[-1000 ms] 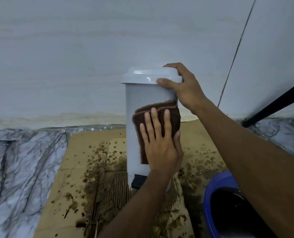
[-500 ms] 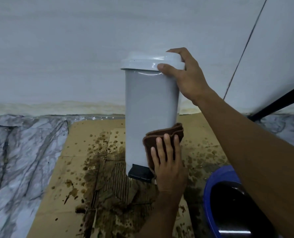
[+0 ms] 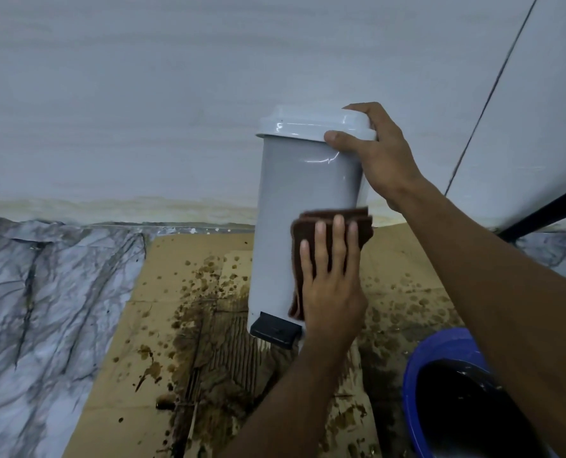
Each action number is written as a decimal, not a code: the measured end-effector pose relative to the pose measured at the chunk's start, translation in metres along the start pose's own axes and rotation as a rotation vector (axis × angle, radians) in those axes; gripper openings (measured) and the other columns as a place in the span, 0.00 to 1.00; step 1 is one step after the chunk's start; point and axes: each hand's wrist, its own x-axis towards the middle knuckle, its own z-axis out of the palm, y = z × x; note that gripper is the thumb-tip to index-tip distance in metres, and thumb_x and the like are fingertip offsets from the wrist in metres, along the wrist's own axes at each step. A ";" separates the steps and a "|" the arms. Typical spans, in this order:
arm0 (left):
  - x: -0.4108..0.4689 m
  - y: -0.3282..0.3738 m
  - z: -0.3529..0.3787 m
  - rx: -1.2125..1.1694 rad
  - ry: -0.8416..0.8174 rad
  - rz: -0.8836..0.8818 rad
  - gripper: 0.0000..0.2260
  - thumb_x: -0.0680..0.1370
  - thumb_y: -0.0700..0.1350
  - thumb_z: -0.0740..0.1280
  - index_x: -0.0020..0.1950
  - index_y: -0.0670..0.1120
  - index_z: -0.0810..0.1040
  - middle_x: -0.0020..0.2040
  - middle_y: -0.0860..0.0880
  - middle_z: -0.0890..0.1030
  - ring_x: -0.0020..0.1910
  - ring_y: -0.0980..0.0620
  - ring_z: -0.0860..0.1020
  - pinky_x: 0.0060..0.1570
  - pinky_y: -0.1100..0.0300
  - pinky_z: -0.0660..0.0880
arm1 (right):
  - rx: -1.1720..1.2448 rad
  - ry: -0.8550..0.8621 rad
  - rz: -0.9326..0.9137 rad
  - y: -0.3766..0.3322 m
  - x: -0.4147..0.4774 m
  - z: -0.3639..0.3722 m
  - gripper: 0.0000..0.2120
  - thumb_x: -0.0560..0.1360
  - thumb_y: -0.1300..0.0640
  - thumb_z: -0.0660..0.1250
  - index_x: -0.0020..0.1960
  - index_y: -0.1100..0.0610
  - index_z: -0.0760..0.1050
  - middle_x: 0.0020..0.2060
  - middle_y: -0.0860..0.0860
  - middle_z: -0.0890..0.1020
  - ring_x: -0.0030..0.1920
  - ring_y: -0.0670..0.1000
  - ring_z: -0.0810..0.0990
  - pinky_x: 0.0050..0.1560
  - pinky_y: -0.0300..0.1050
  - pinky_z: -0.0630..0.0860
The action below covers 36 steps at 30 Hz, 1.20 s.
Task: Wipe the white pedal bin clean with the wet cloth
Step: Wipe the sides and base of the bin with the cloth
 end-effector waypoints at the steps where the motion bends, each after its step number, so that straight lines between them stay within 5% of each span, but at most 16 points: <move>1: 0.017 0.002 -0.006 -0.039 0.007 -0.026 0.37 0.78 0.41 0.61 0.83 0.42 0.47 0.83 0.42 0.46 0.82 0.40 0.46 0.80 0.40 0.45 | 0.003 -0.001 0.004 -0.001 0.000 0.000 0.20 0.70 0.48 0.76 0.60 0.49 0.75 0.56 0.45 0.80 0.50 0.41 0.79 0.47 0.32 0.76; 4: 0.055 -0.009 -0.019 -0.160 -0.016 0.010 0.32 0.83 0.47 0.62 0.82 0.42 0.52 0.83 0.42 0.50 0.83 0.40 0.48 0.80 0.40 0.48 | -0.006 0.000 0.017 -0.002 0.001 -0.004 0.20 0.70 0.48 0.76 0.60 0.48 0.76 0.53 0.43 0.80 0.51 0.43 0.80 0.51 0.38 0.78; 10: 0.080 -0.092 -0.044 -0.096 -0.205 0.471 0.31 0.84 0.55 0.59 0.82 0.41 0.56 0.83 0.40 0.53 0.83 0.40 0.49 0.80 0.41 0.48 | 0.035 -0.003 0.017 0.001 -0.002 -0.014 0.19 0.70 0.51 0.76 0.59 0.50 0.77 0.52 0.44 0.81 0.49 0.41 0.80 0.51 0.37 0.77; 16: 0.019 -0.131 -0.038 -0.046 -0.235 0.464 0.35 0.82 0.60 0.58 0.82 0.41 0.54 0.83 0.39 0.52 0.82 0.37 0.50 0.79 0.37 0.50 | 0.073 0.020 0.019 0.003 -0.005 -0.015 0.19 0.72 0.54 0.76 0.60 0.53 0.76 0.50 0.44 0.80 0.45 0.38 0.80 0.49 0.36 0.77; 23: 0.065 -0.086 -0.047 -0.021 -0.233 0.515 0.34 0.82 0.60 0.59 0.82 0.43 0.56 0.82 0.39 0.53 0.82 0.38 0.49 0.79 0.39 0.46 | 0.065 0.024 0.007 0.002 -0.002 -0.003 0.19 0.71 0.53 0.76 0.59 0.53 0.76 0.51 0.45 0.80 0.46 0.40 0.80 0.49 0.36 0.77; 28: 0.070 -0.085 -0.049 0.117 -0.512 1.079 0.28 0.84 0.61 0.56 0.79 0.47 0.67 0.81 0.42 0.61 0.82 0.41 0.51 0.80 0.42 0.43 | 0.079 -0.006 -0.005 0.005 -0.005 -0.009 0.21 0.69 0.51 0.76 0.59 0.52 0.76 0.52 0.45 0.80 0.48 0.41 0.80 0.52 0.39 0.78; 33: 0.040 -0.050 -0.040 0.482 -0.789 1.335 0.23 0.83 0.58 0.55 0.62 0.45 0.82 0.63 0.45 0.81 0.69 0.40 0.71 0.77 0.40 0.51 | 0.117 -0.009 0.000 0.006 -0.005 -0.006 0.22 0.66 0.49 0.77 0.58 0.51 0.76 0.58 0.50 0.79 0.52 0.45 0.80 0.49 0.38 0.78; 36: 0.014 -0.022 -0.031 0.791 -0.966 1.402 0.19 0.83 0.54 0.57 0.61 0.46 0.82 0.63 0.45 0.81 0.65 0.40 0.72 0.74 0.36 0.56 | 0.113 -0.014 -0.008 0.007 -0.005 -0.003 0.23 0.67 0.49 0.77 0.59 0.51 0.76 0.59 0.51 0.79 0.54 0.46 0.80 0.47 0.36 0.77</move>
